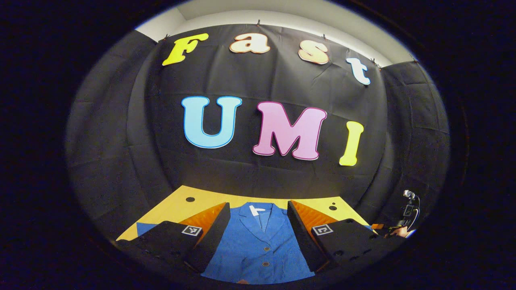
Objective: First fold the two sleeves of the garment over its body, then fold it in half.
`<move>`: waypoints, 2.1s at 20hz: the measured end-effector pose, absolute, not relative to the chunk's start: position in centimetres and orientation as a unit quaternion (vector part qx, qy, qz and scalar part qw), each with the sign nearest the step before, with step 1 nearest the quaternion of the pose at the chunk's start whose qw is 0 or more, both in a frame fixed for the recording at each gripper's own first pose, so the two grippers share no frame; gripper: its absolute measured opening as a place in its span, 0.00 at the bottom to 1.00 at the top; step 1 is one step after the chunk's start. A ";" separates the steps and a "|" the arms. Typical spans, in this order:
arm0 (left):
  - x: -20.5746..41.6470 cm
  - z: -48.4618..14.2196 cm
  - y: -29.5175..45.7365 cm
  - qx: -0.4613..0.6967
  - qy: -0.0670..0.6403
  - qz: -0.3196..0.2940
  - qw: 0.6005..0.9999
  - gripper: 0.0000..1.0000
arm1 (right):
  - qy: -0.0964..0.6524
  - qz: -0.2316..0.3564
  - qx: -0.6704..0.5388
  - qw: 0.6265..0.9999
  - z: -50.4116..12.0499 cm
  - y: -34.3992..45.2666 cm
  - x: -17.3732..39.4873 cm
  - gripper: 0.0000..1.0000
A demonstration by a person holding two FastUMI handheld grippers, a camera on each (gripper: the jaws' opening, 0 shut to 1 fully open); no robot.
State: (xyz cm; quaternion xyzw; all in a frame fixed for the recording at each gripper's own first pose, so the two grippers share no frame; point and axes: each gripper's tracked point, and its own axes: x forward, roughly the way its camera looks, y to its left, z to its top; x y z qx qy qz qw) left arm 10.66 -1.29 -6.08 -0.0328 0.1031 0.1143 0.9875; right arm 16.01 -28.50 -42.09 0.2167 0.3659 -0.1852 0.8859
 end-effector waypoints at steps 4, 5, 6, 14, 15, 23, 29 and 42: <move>12.2 -7.2 -3.1 -0.049 0.122 0.133 0.982 0.82 | 0.412 -0.186 0.237 0.860 -45.8 -28.5 16.6 0.89; 12.4 -7.6 -3.6 -0.045 0.129 0.134 0.982 0.82 | 0.401 -0.181 0.230 0.868 -45.5 -28.9 17.4 0.88; 12.8 -7.6 -4.1 -0.040 0.130 0.132 0.982 0.82 | 0.418 -0.177 0.222 0.863 -46.0 -28.6 16.7 0.84; 15.2 -7.1 -7.1 -0.036 0.124 0.093 0.987 0.82 | 0.435 -0.203 0.195 0.855 -46.4 -29.4 17.7 0.01; 15.1 -7.1 -7.1 -0.037 0.122 0.090 0.988 0.82 | 0.439 -0.196 0.188 0.856 -46.4 -29.3 17.4 0.01; 12.6 -7.3 -1.4 -0.051 0.110 0.068 0.990 0.82 | 0.352 -0.191 0.137 0.906 -35.6 -23.9 20.5 0.01; 7.3 -8.6 9.7 -0.056 0.099 0.104 0.988 0.82 | 0.275 -0.143 0.054 0.949 -23.5 -12.5 25.9 0.01; -4.6 -14.0 28.0 -0.059 0.139 0.249 0.957 0.84 | 0.255 0.062 0.107 0.959 -22.5 29.9 36.5 0.00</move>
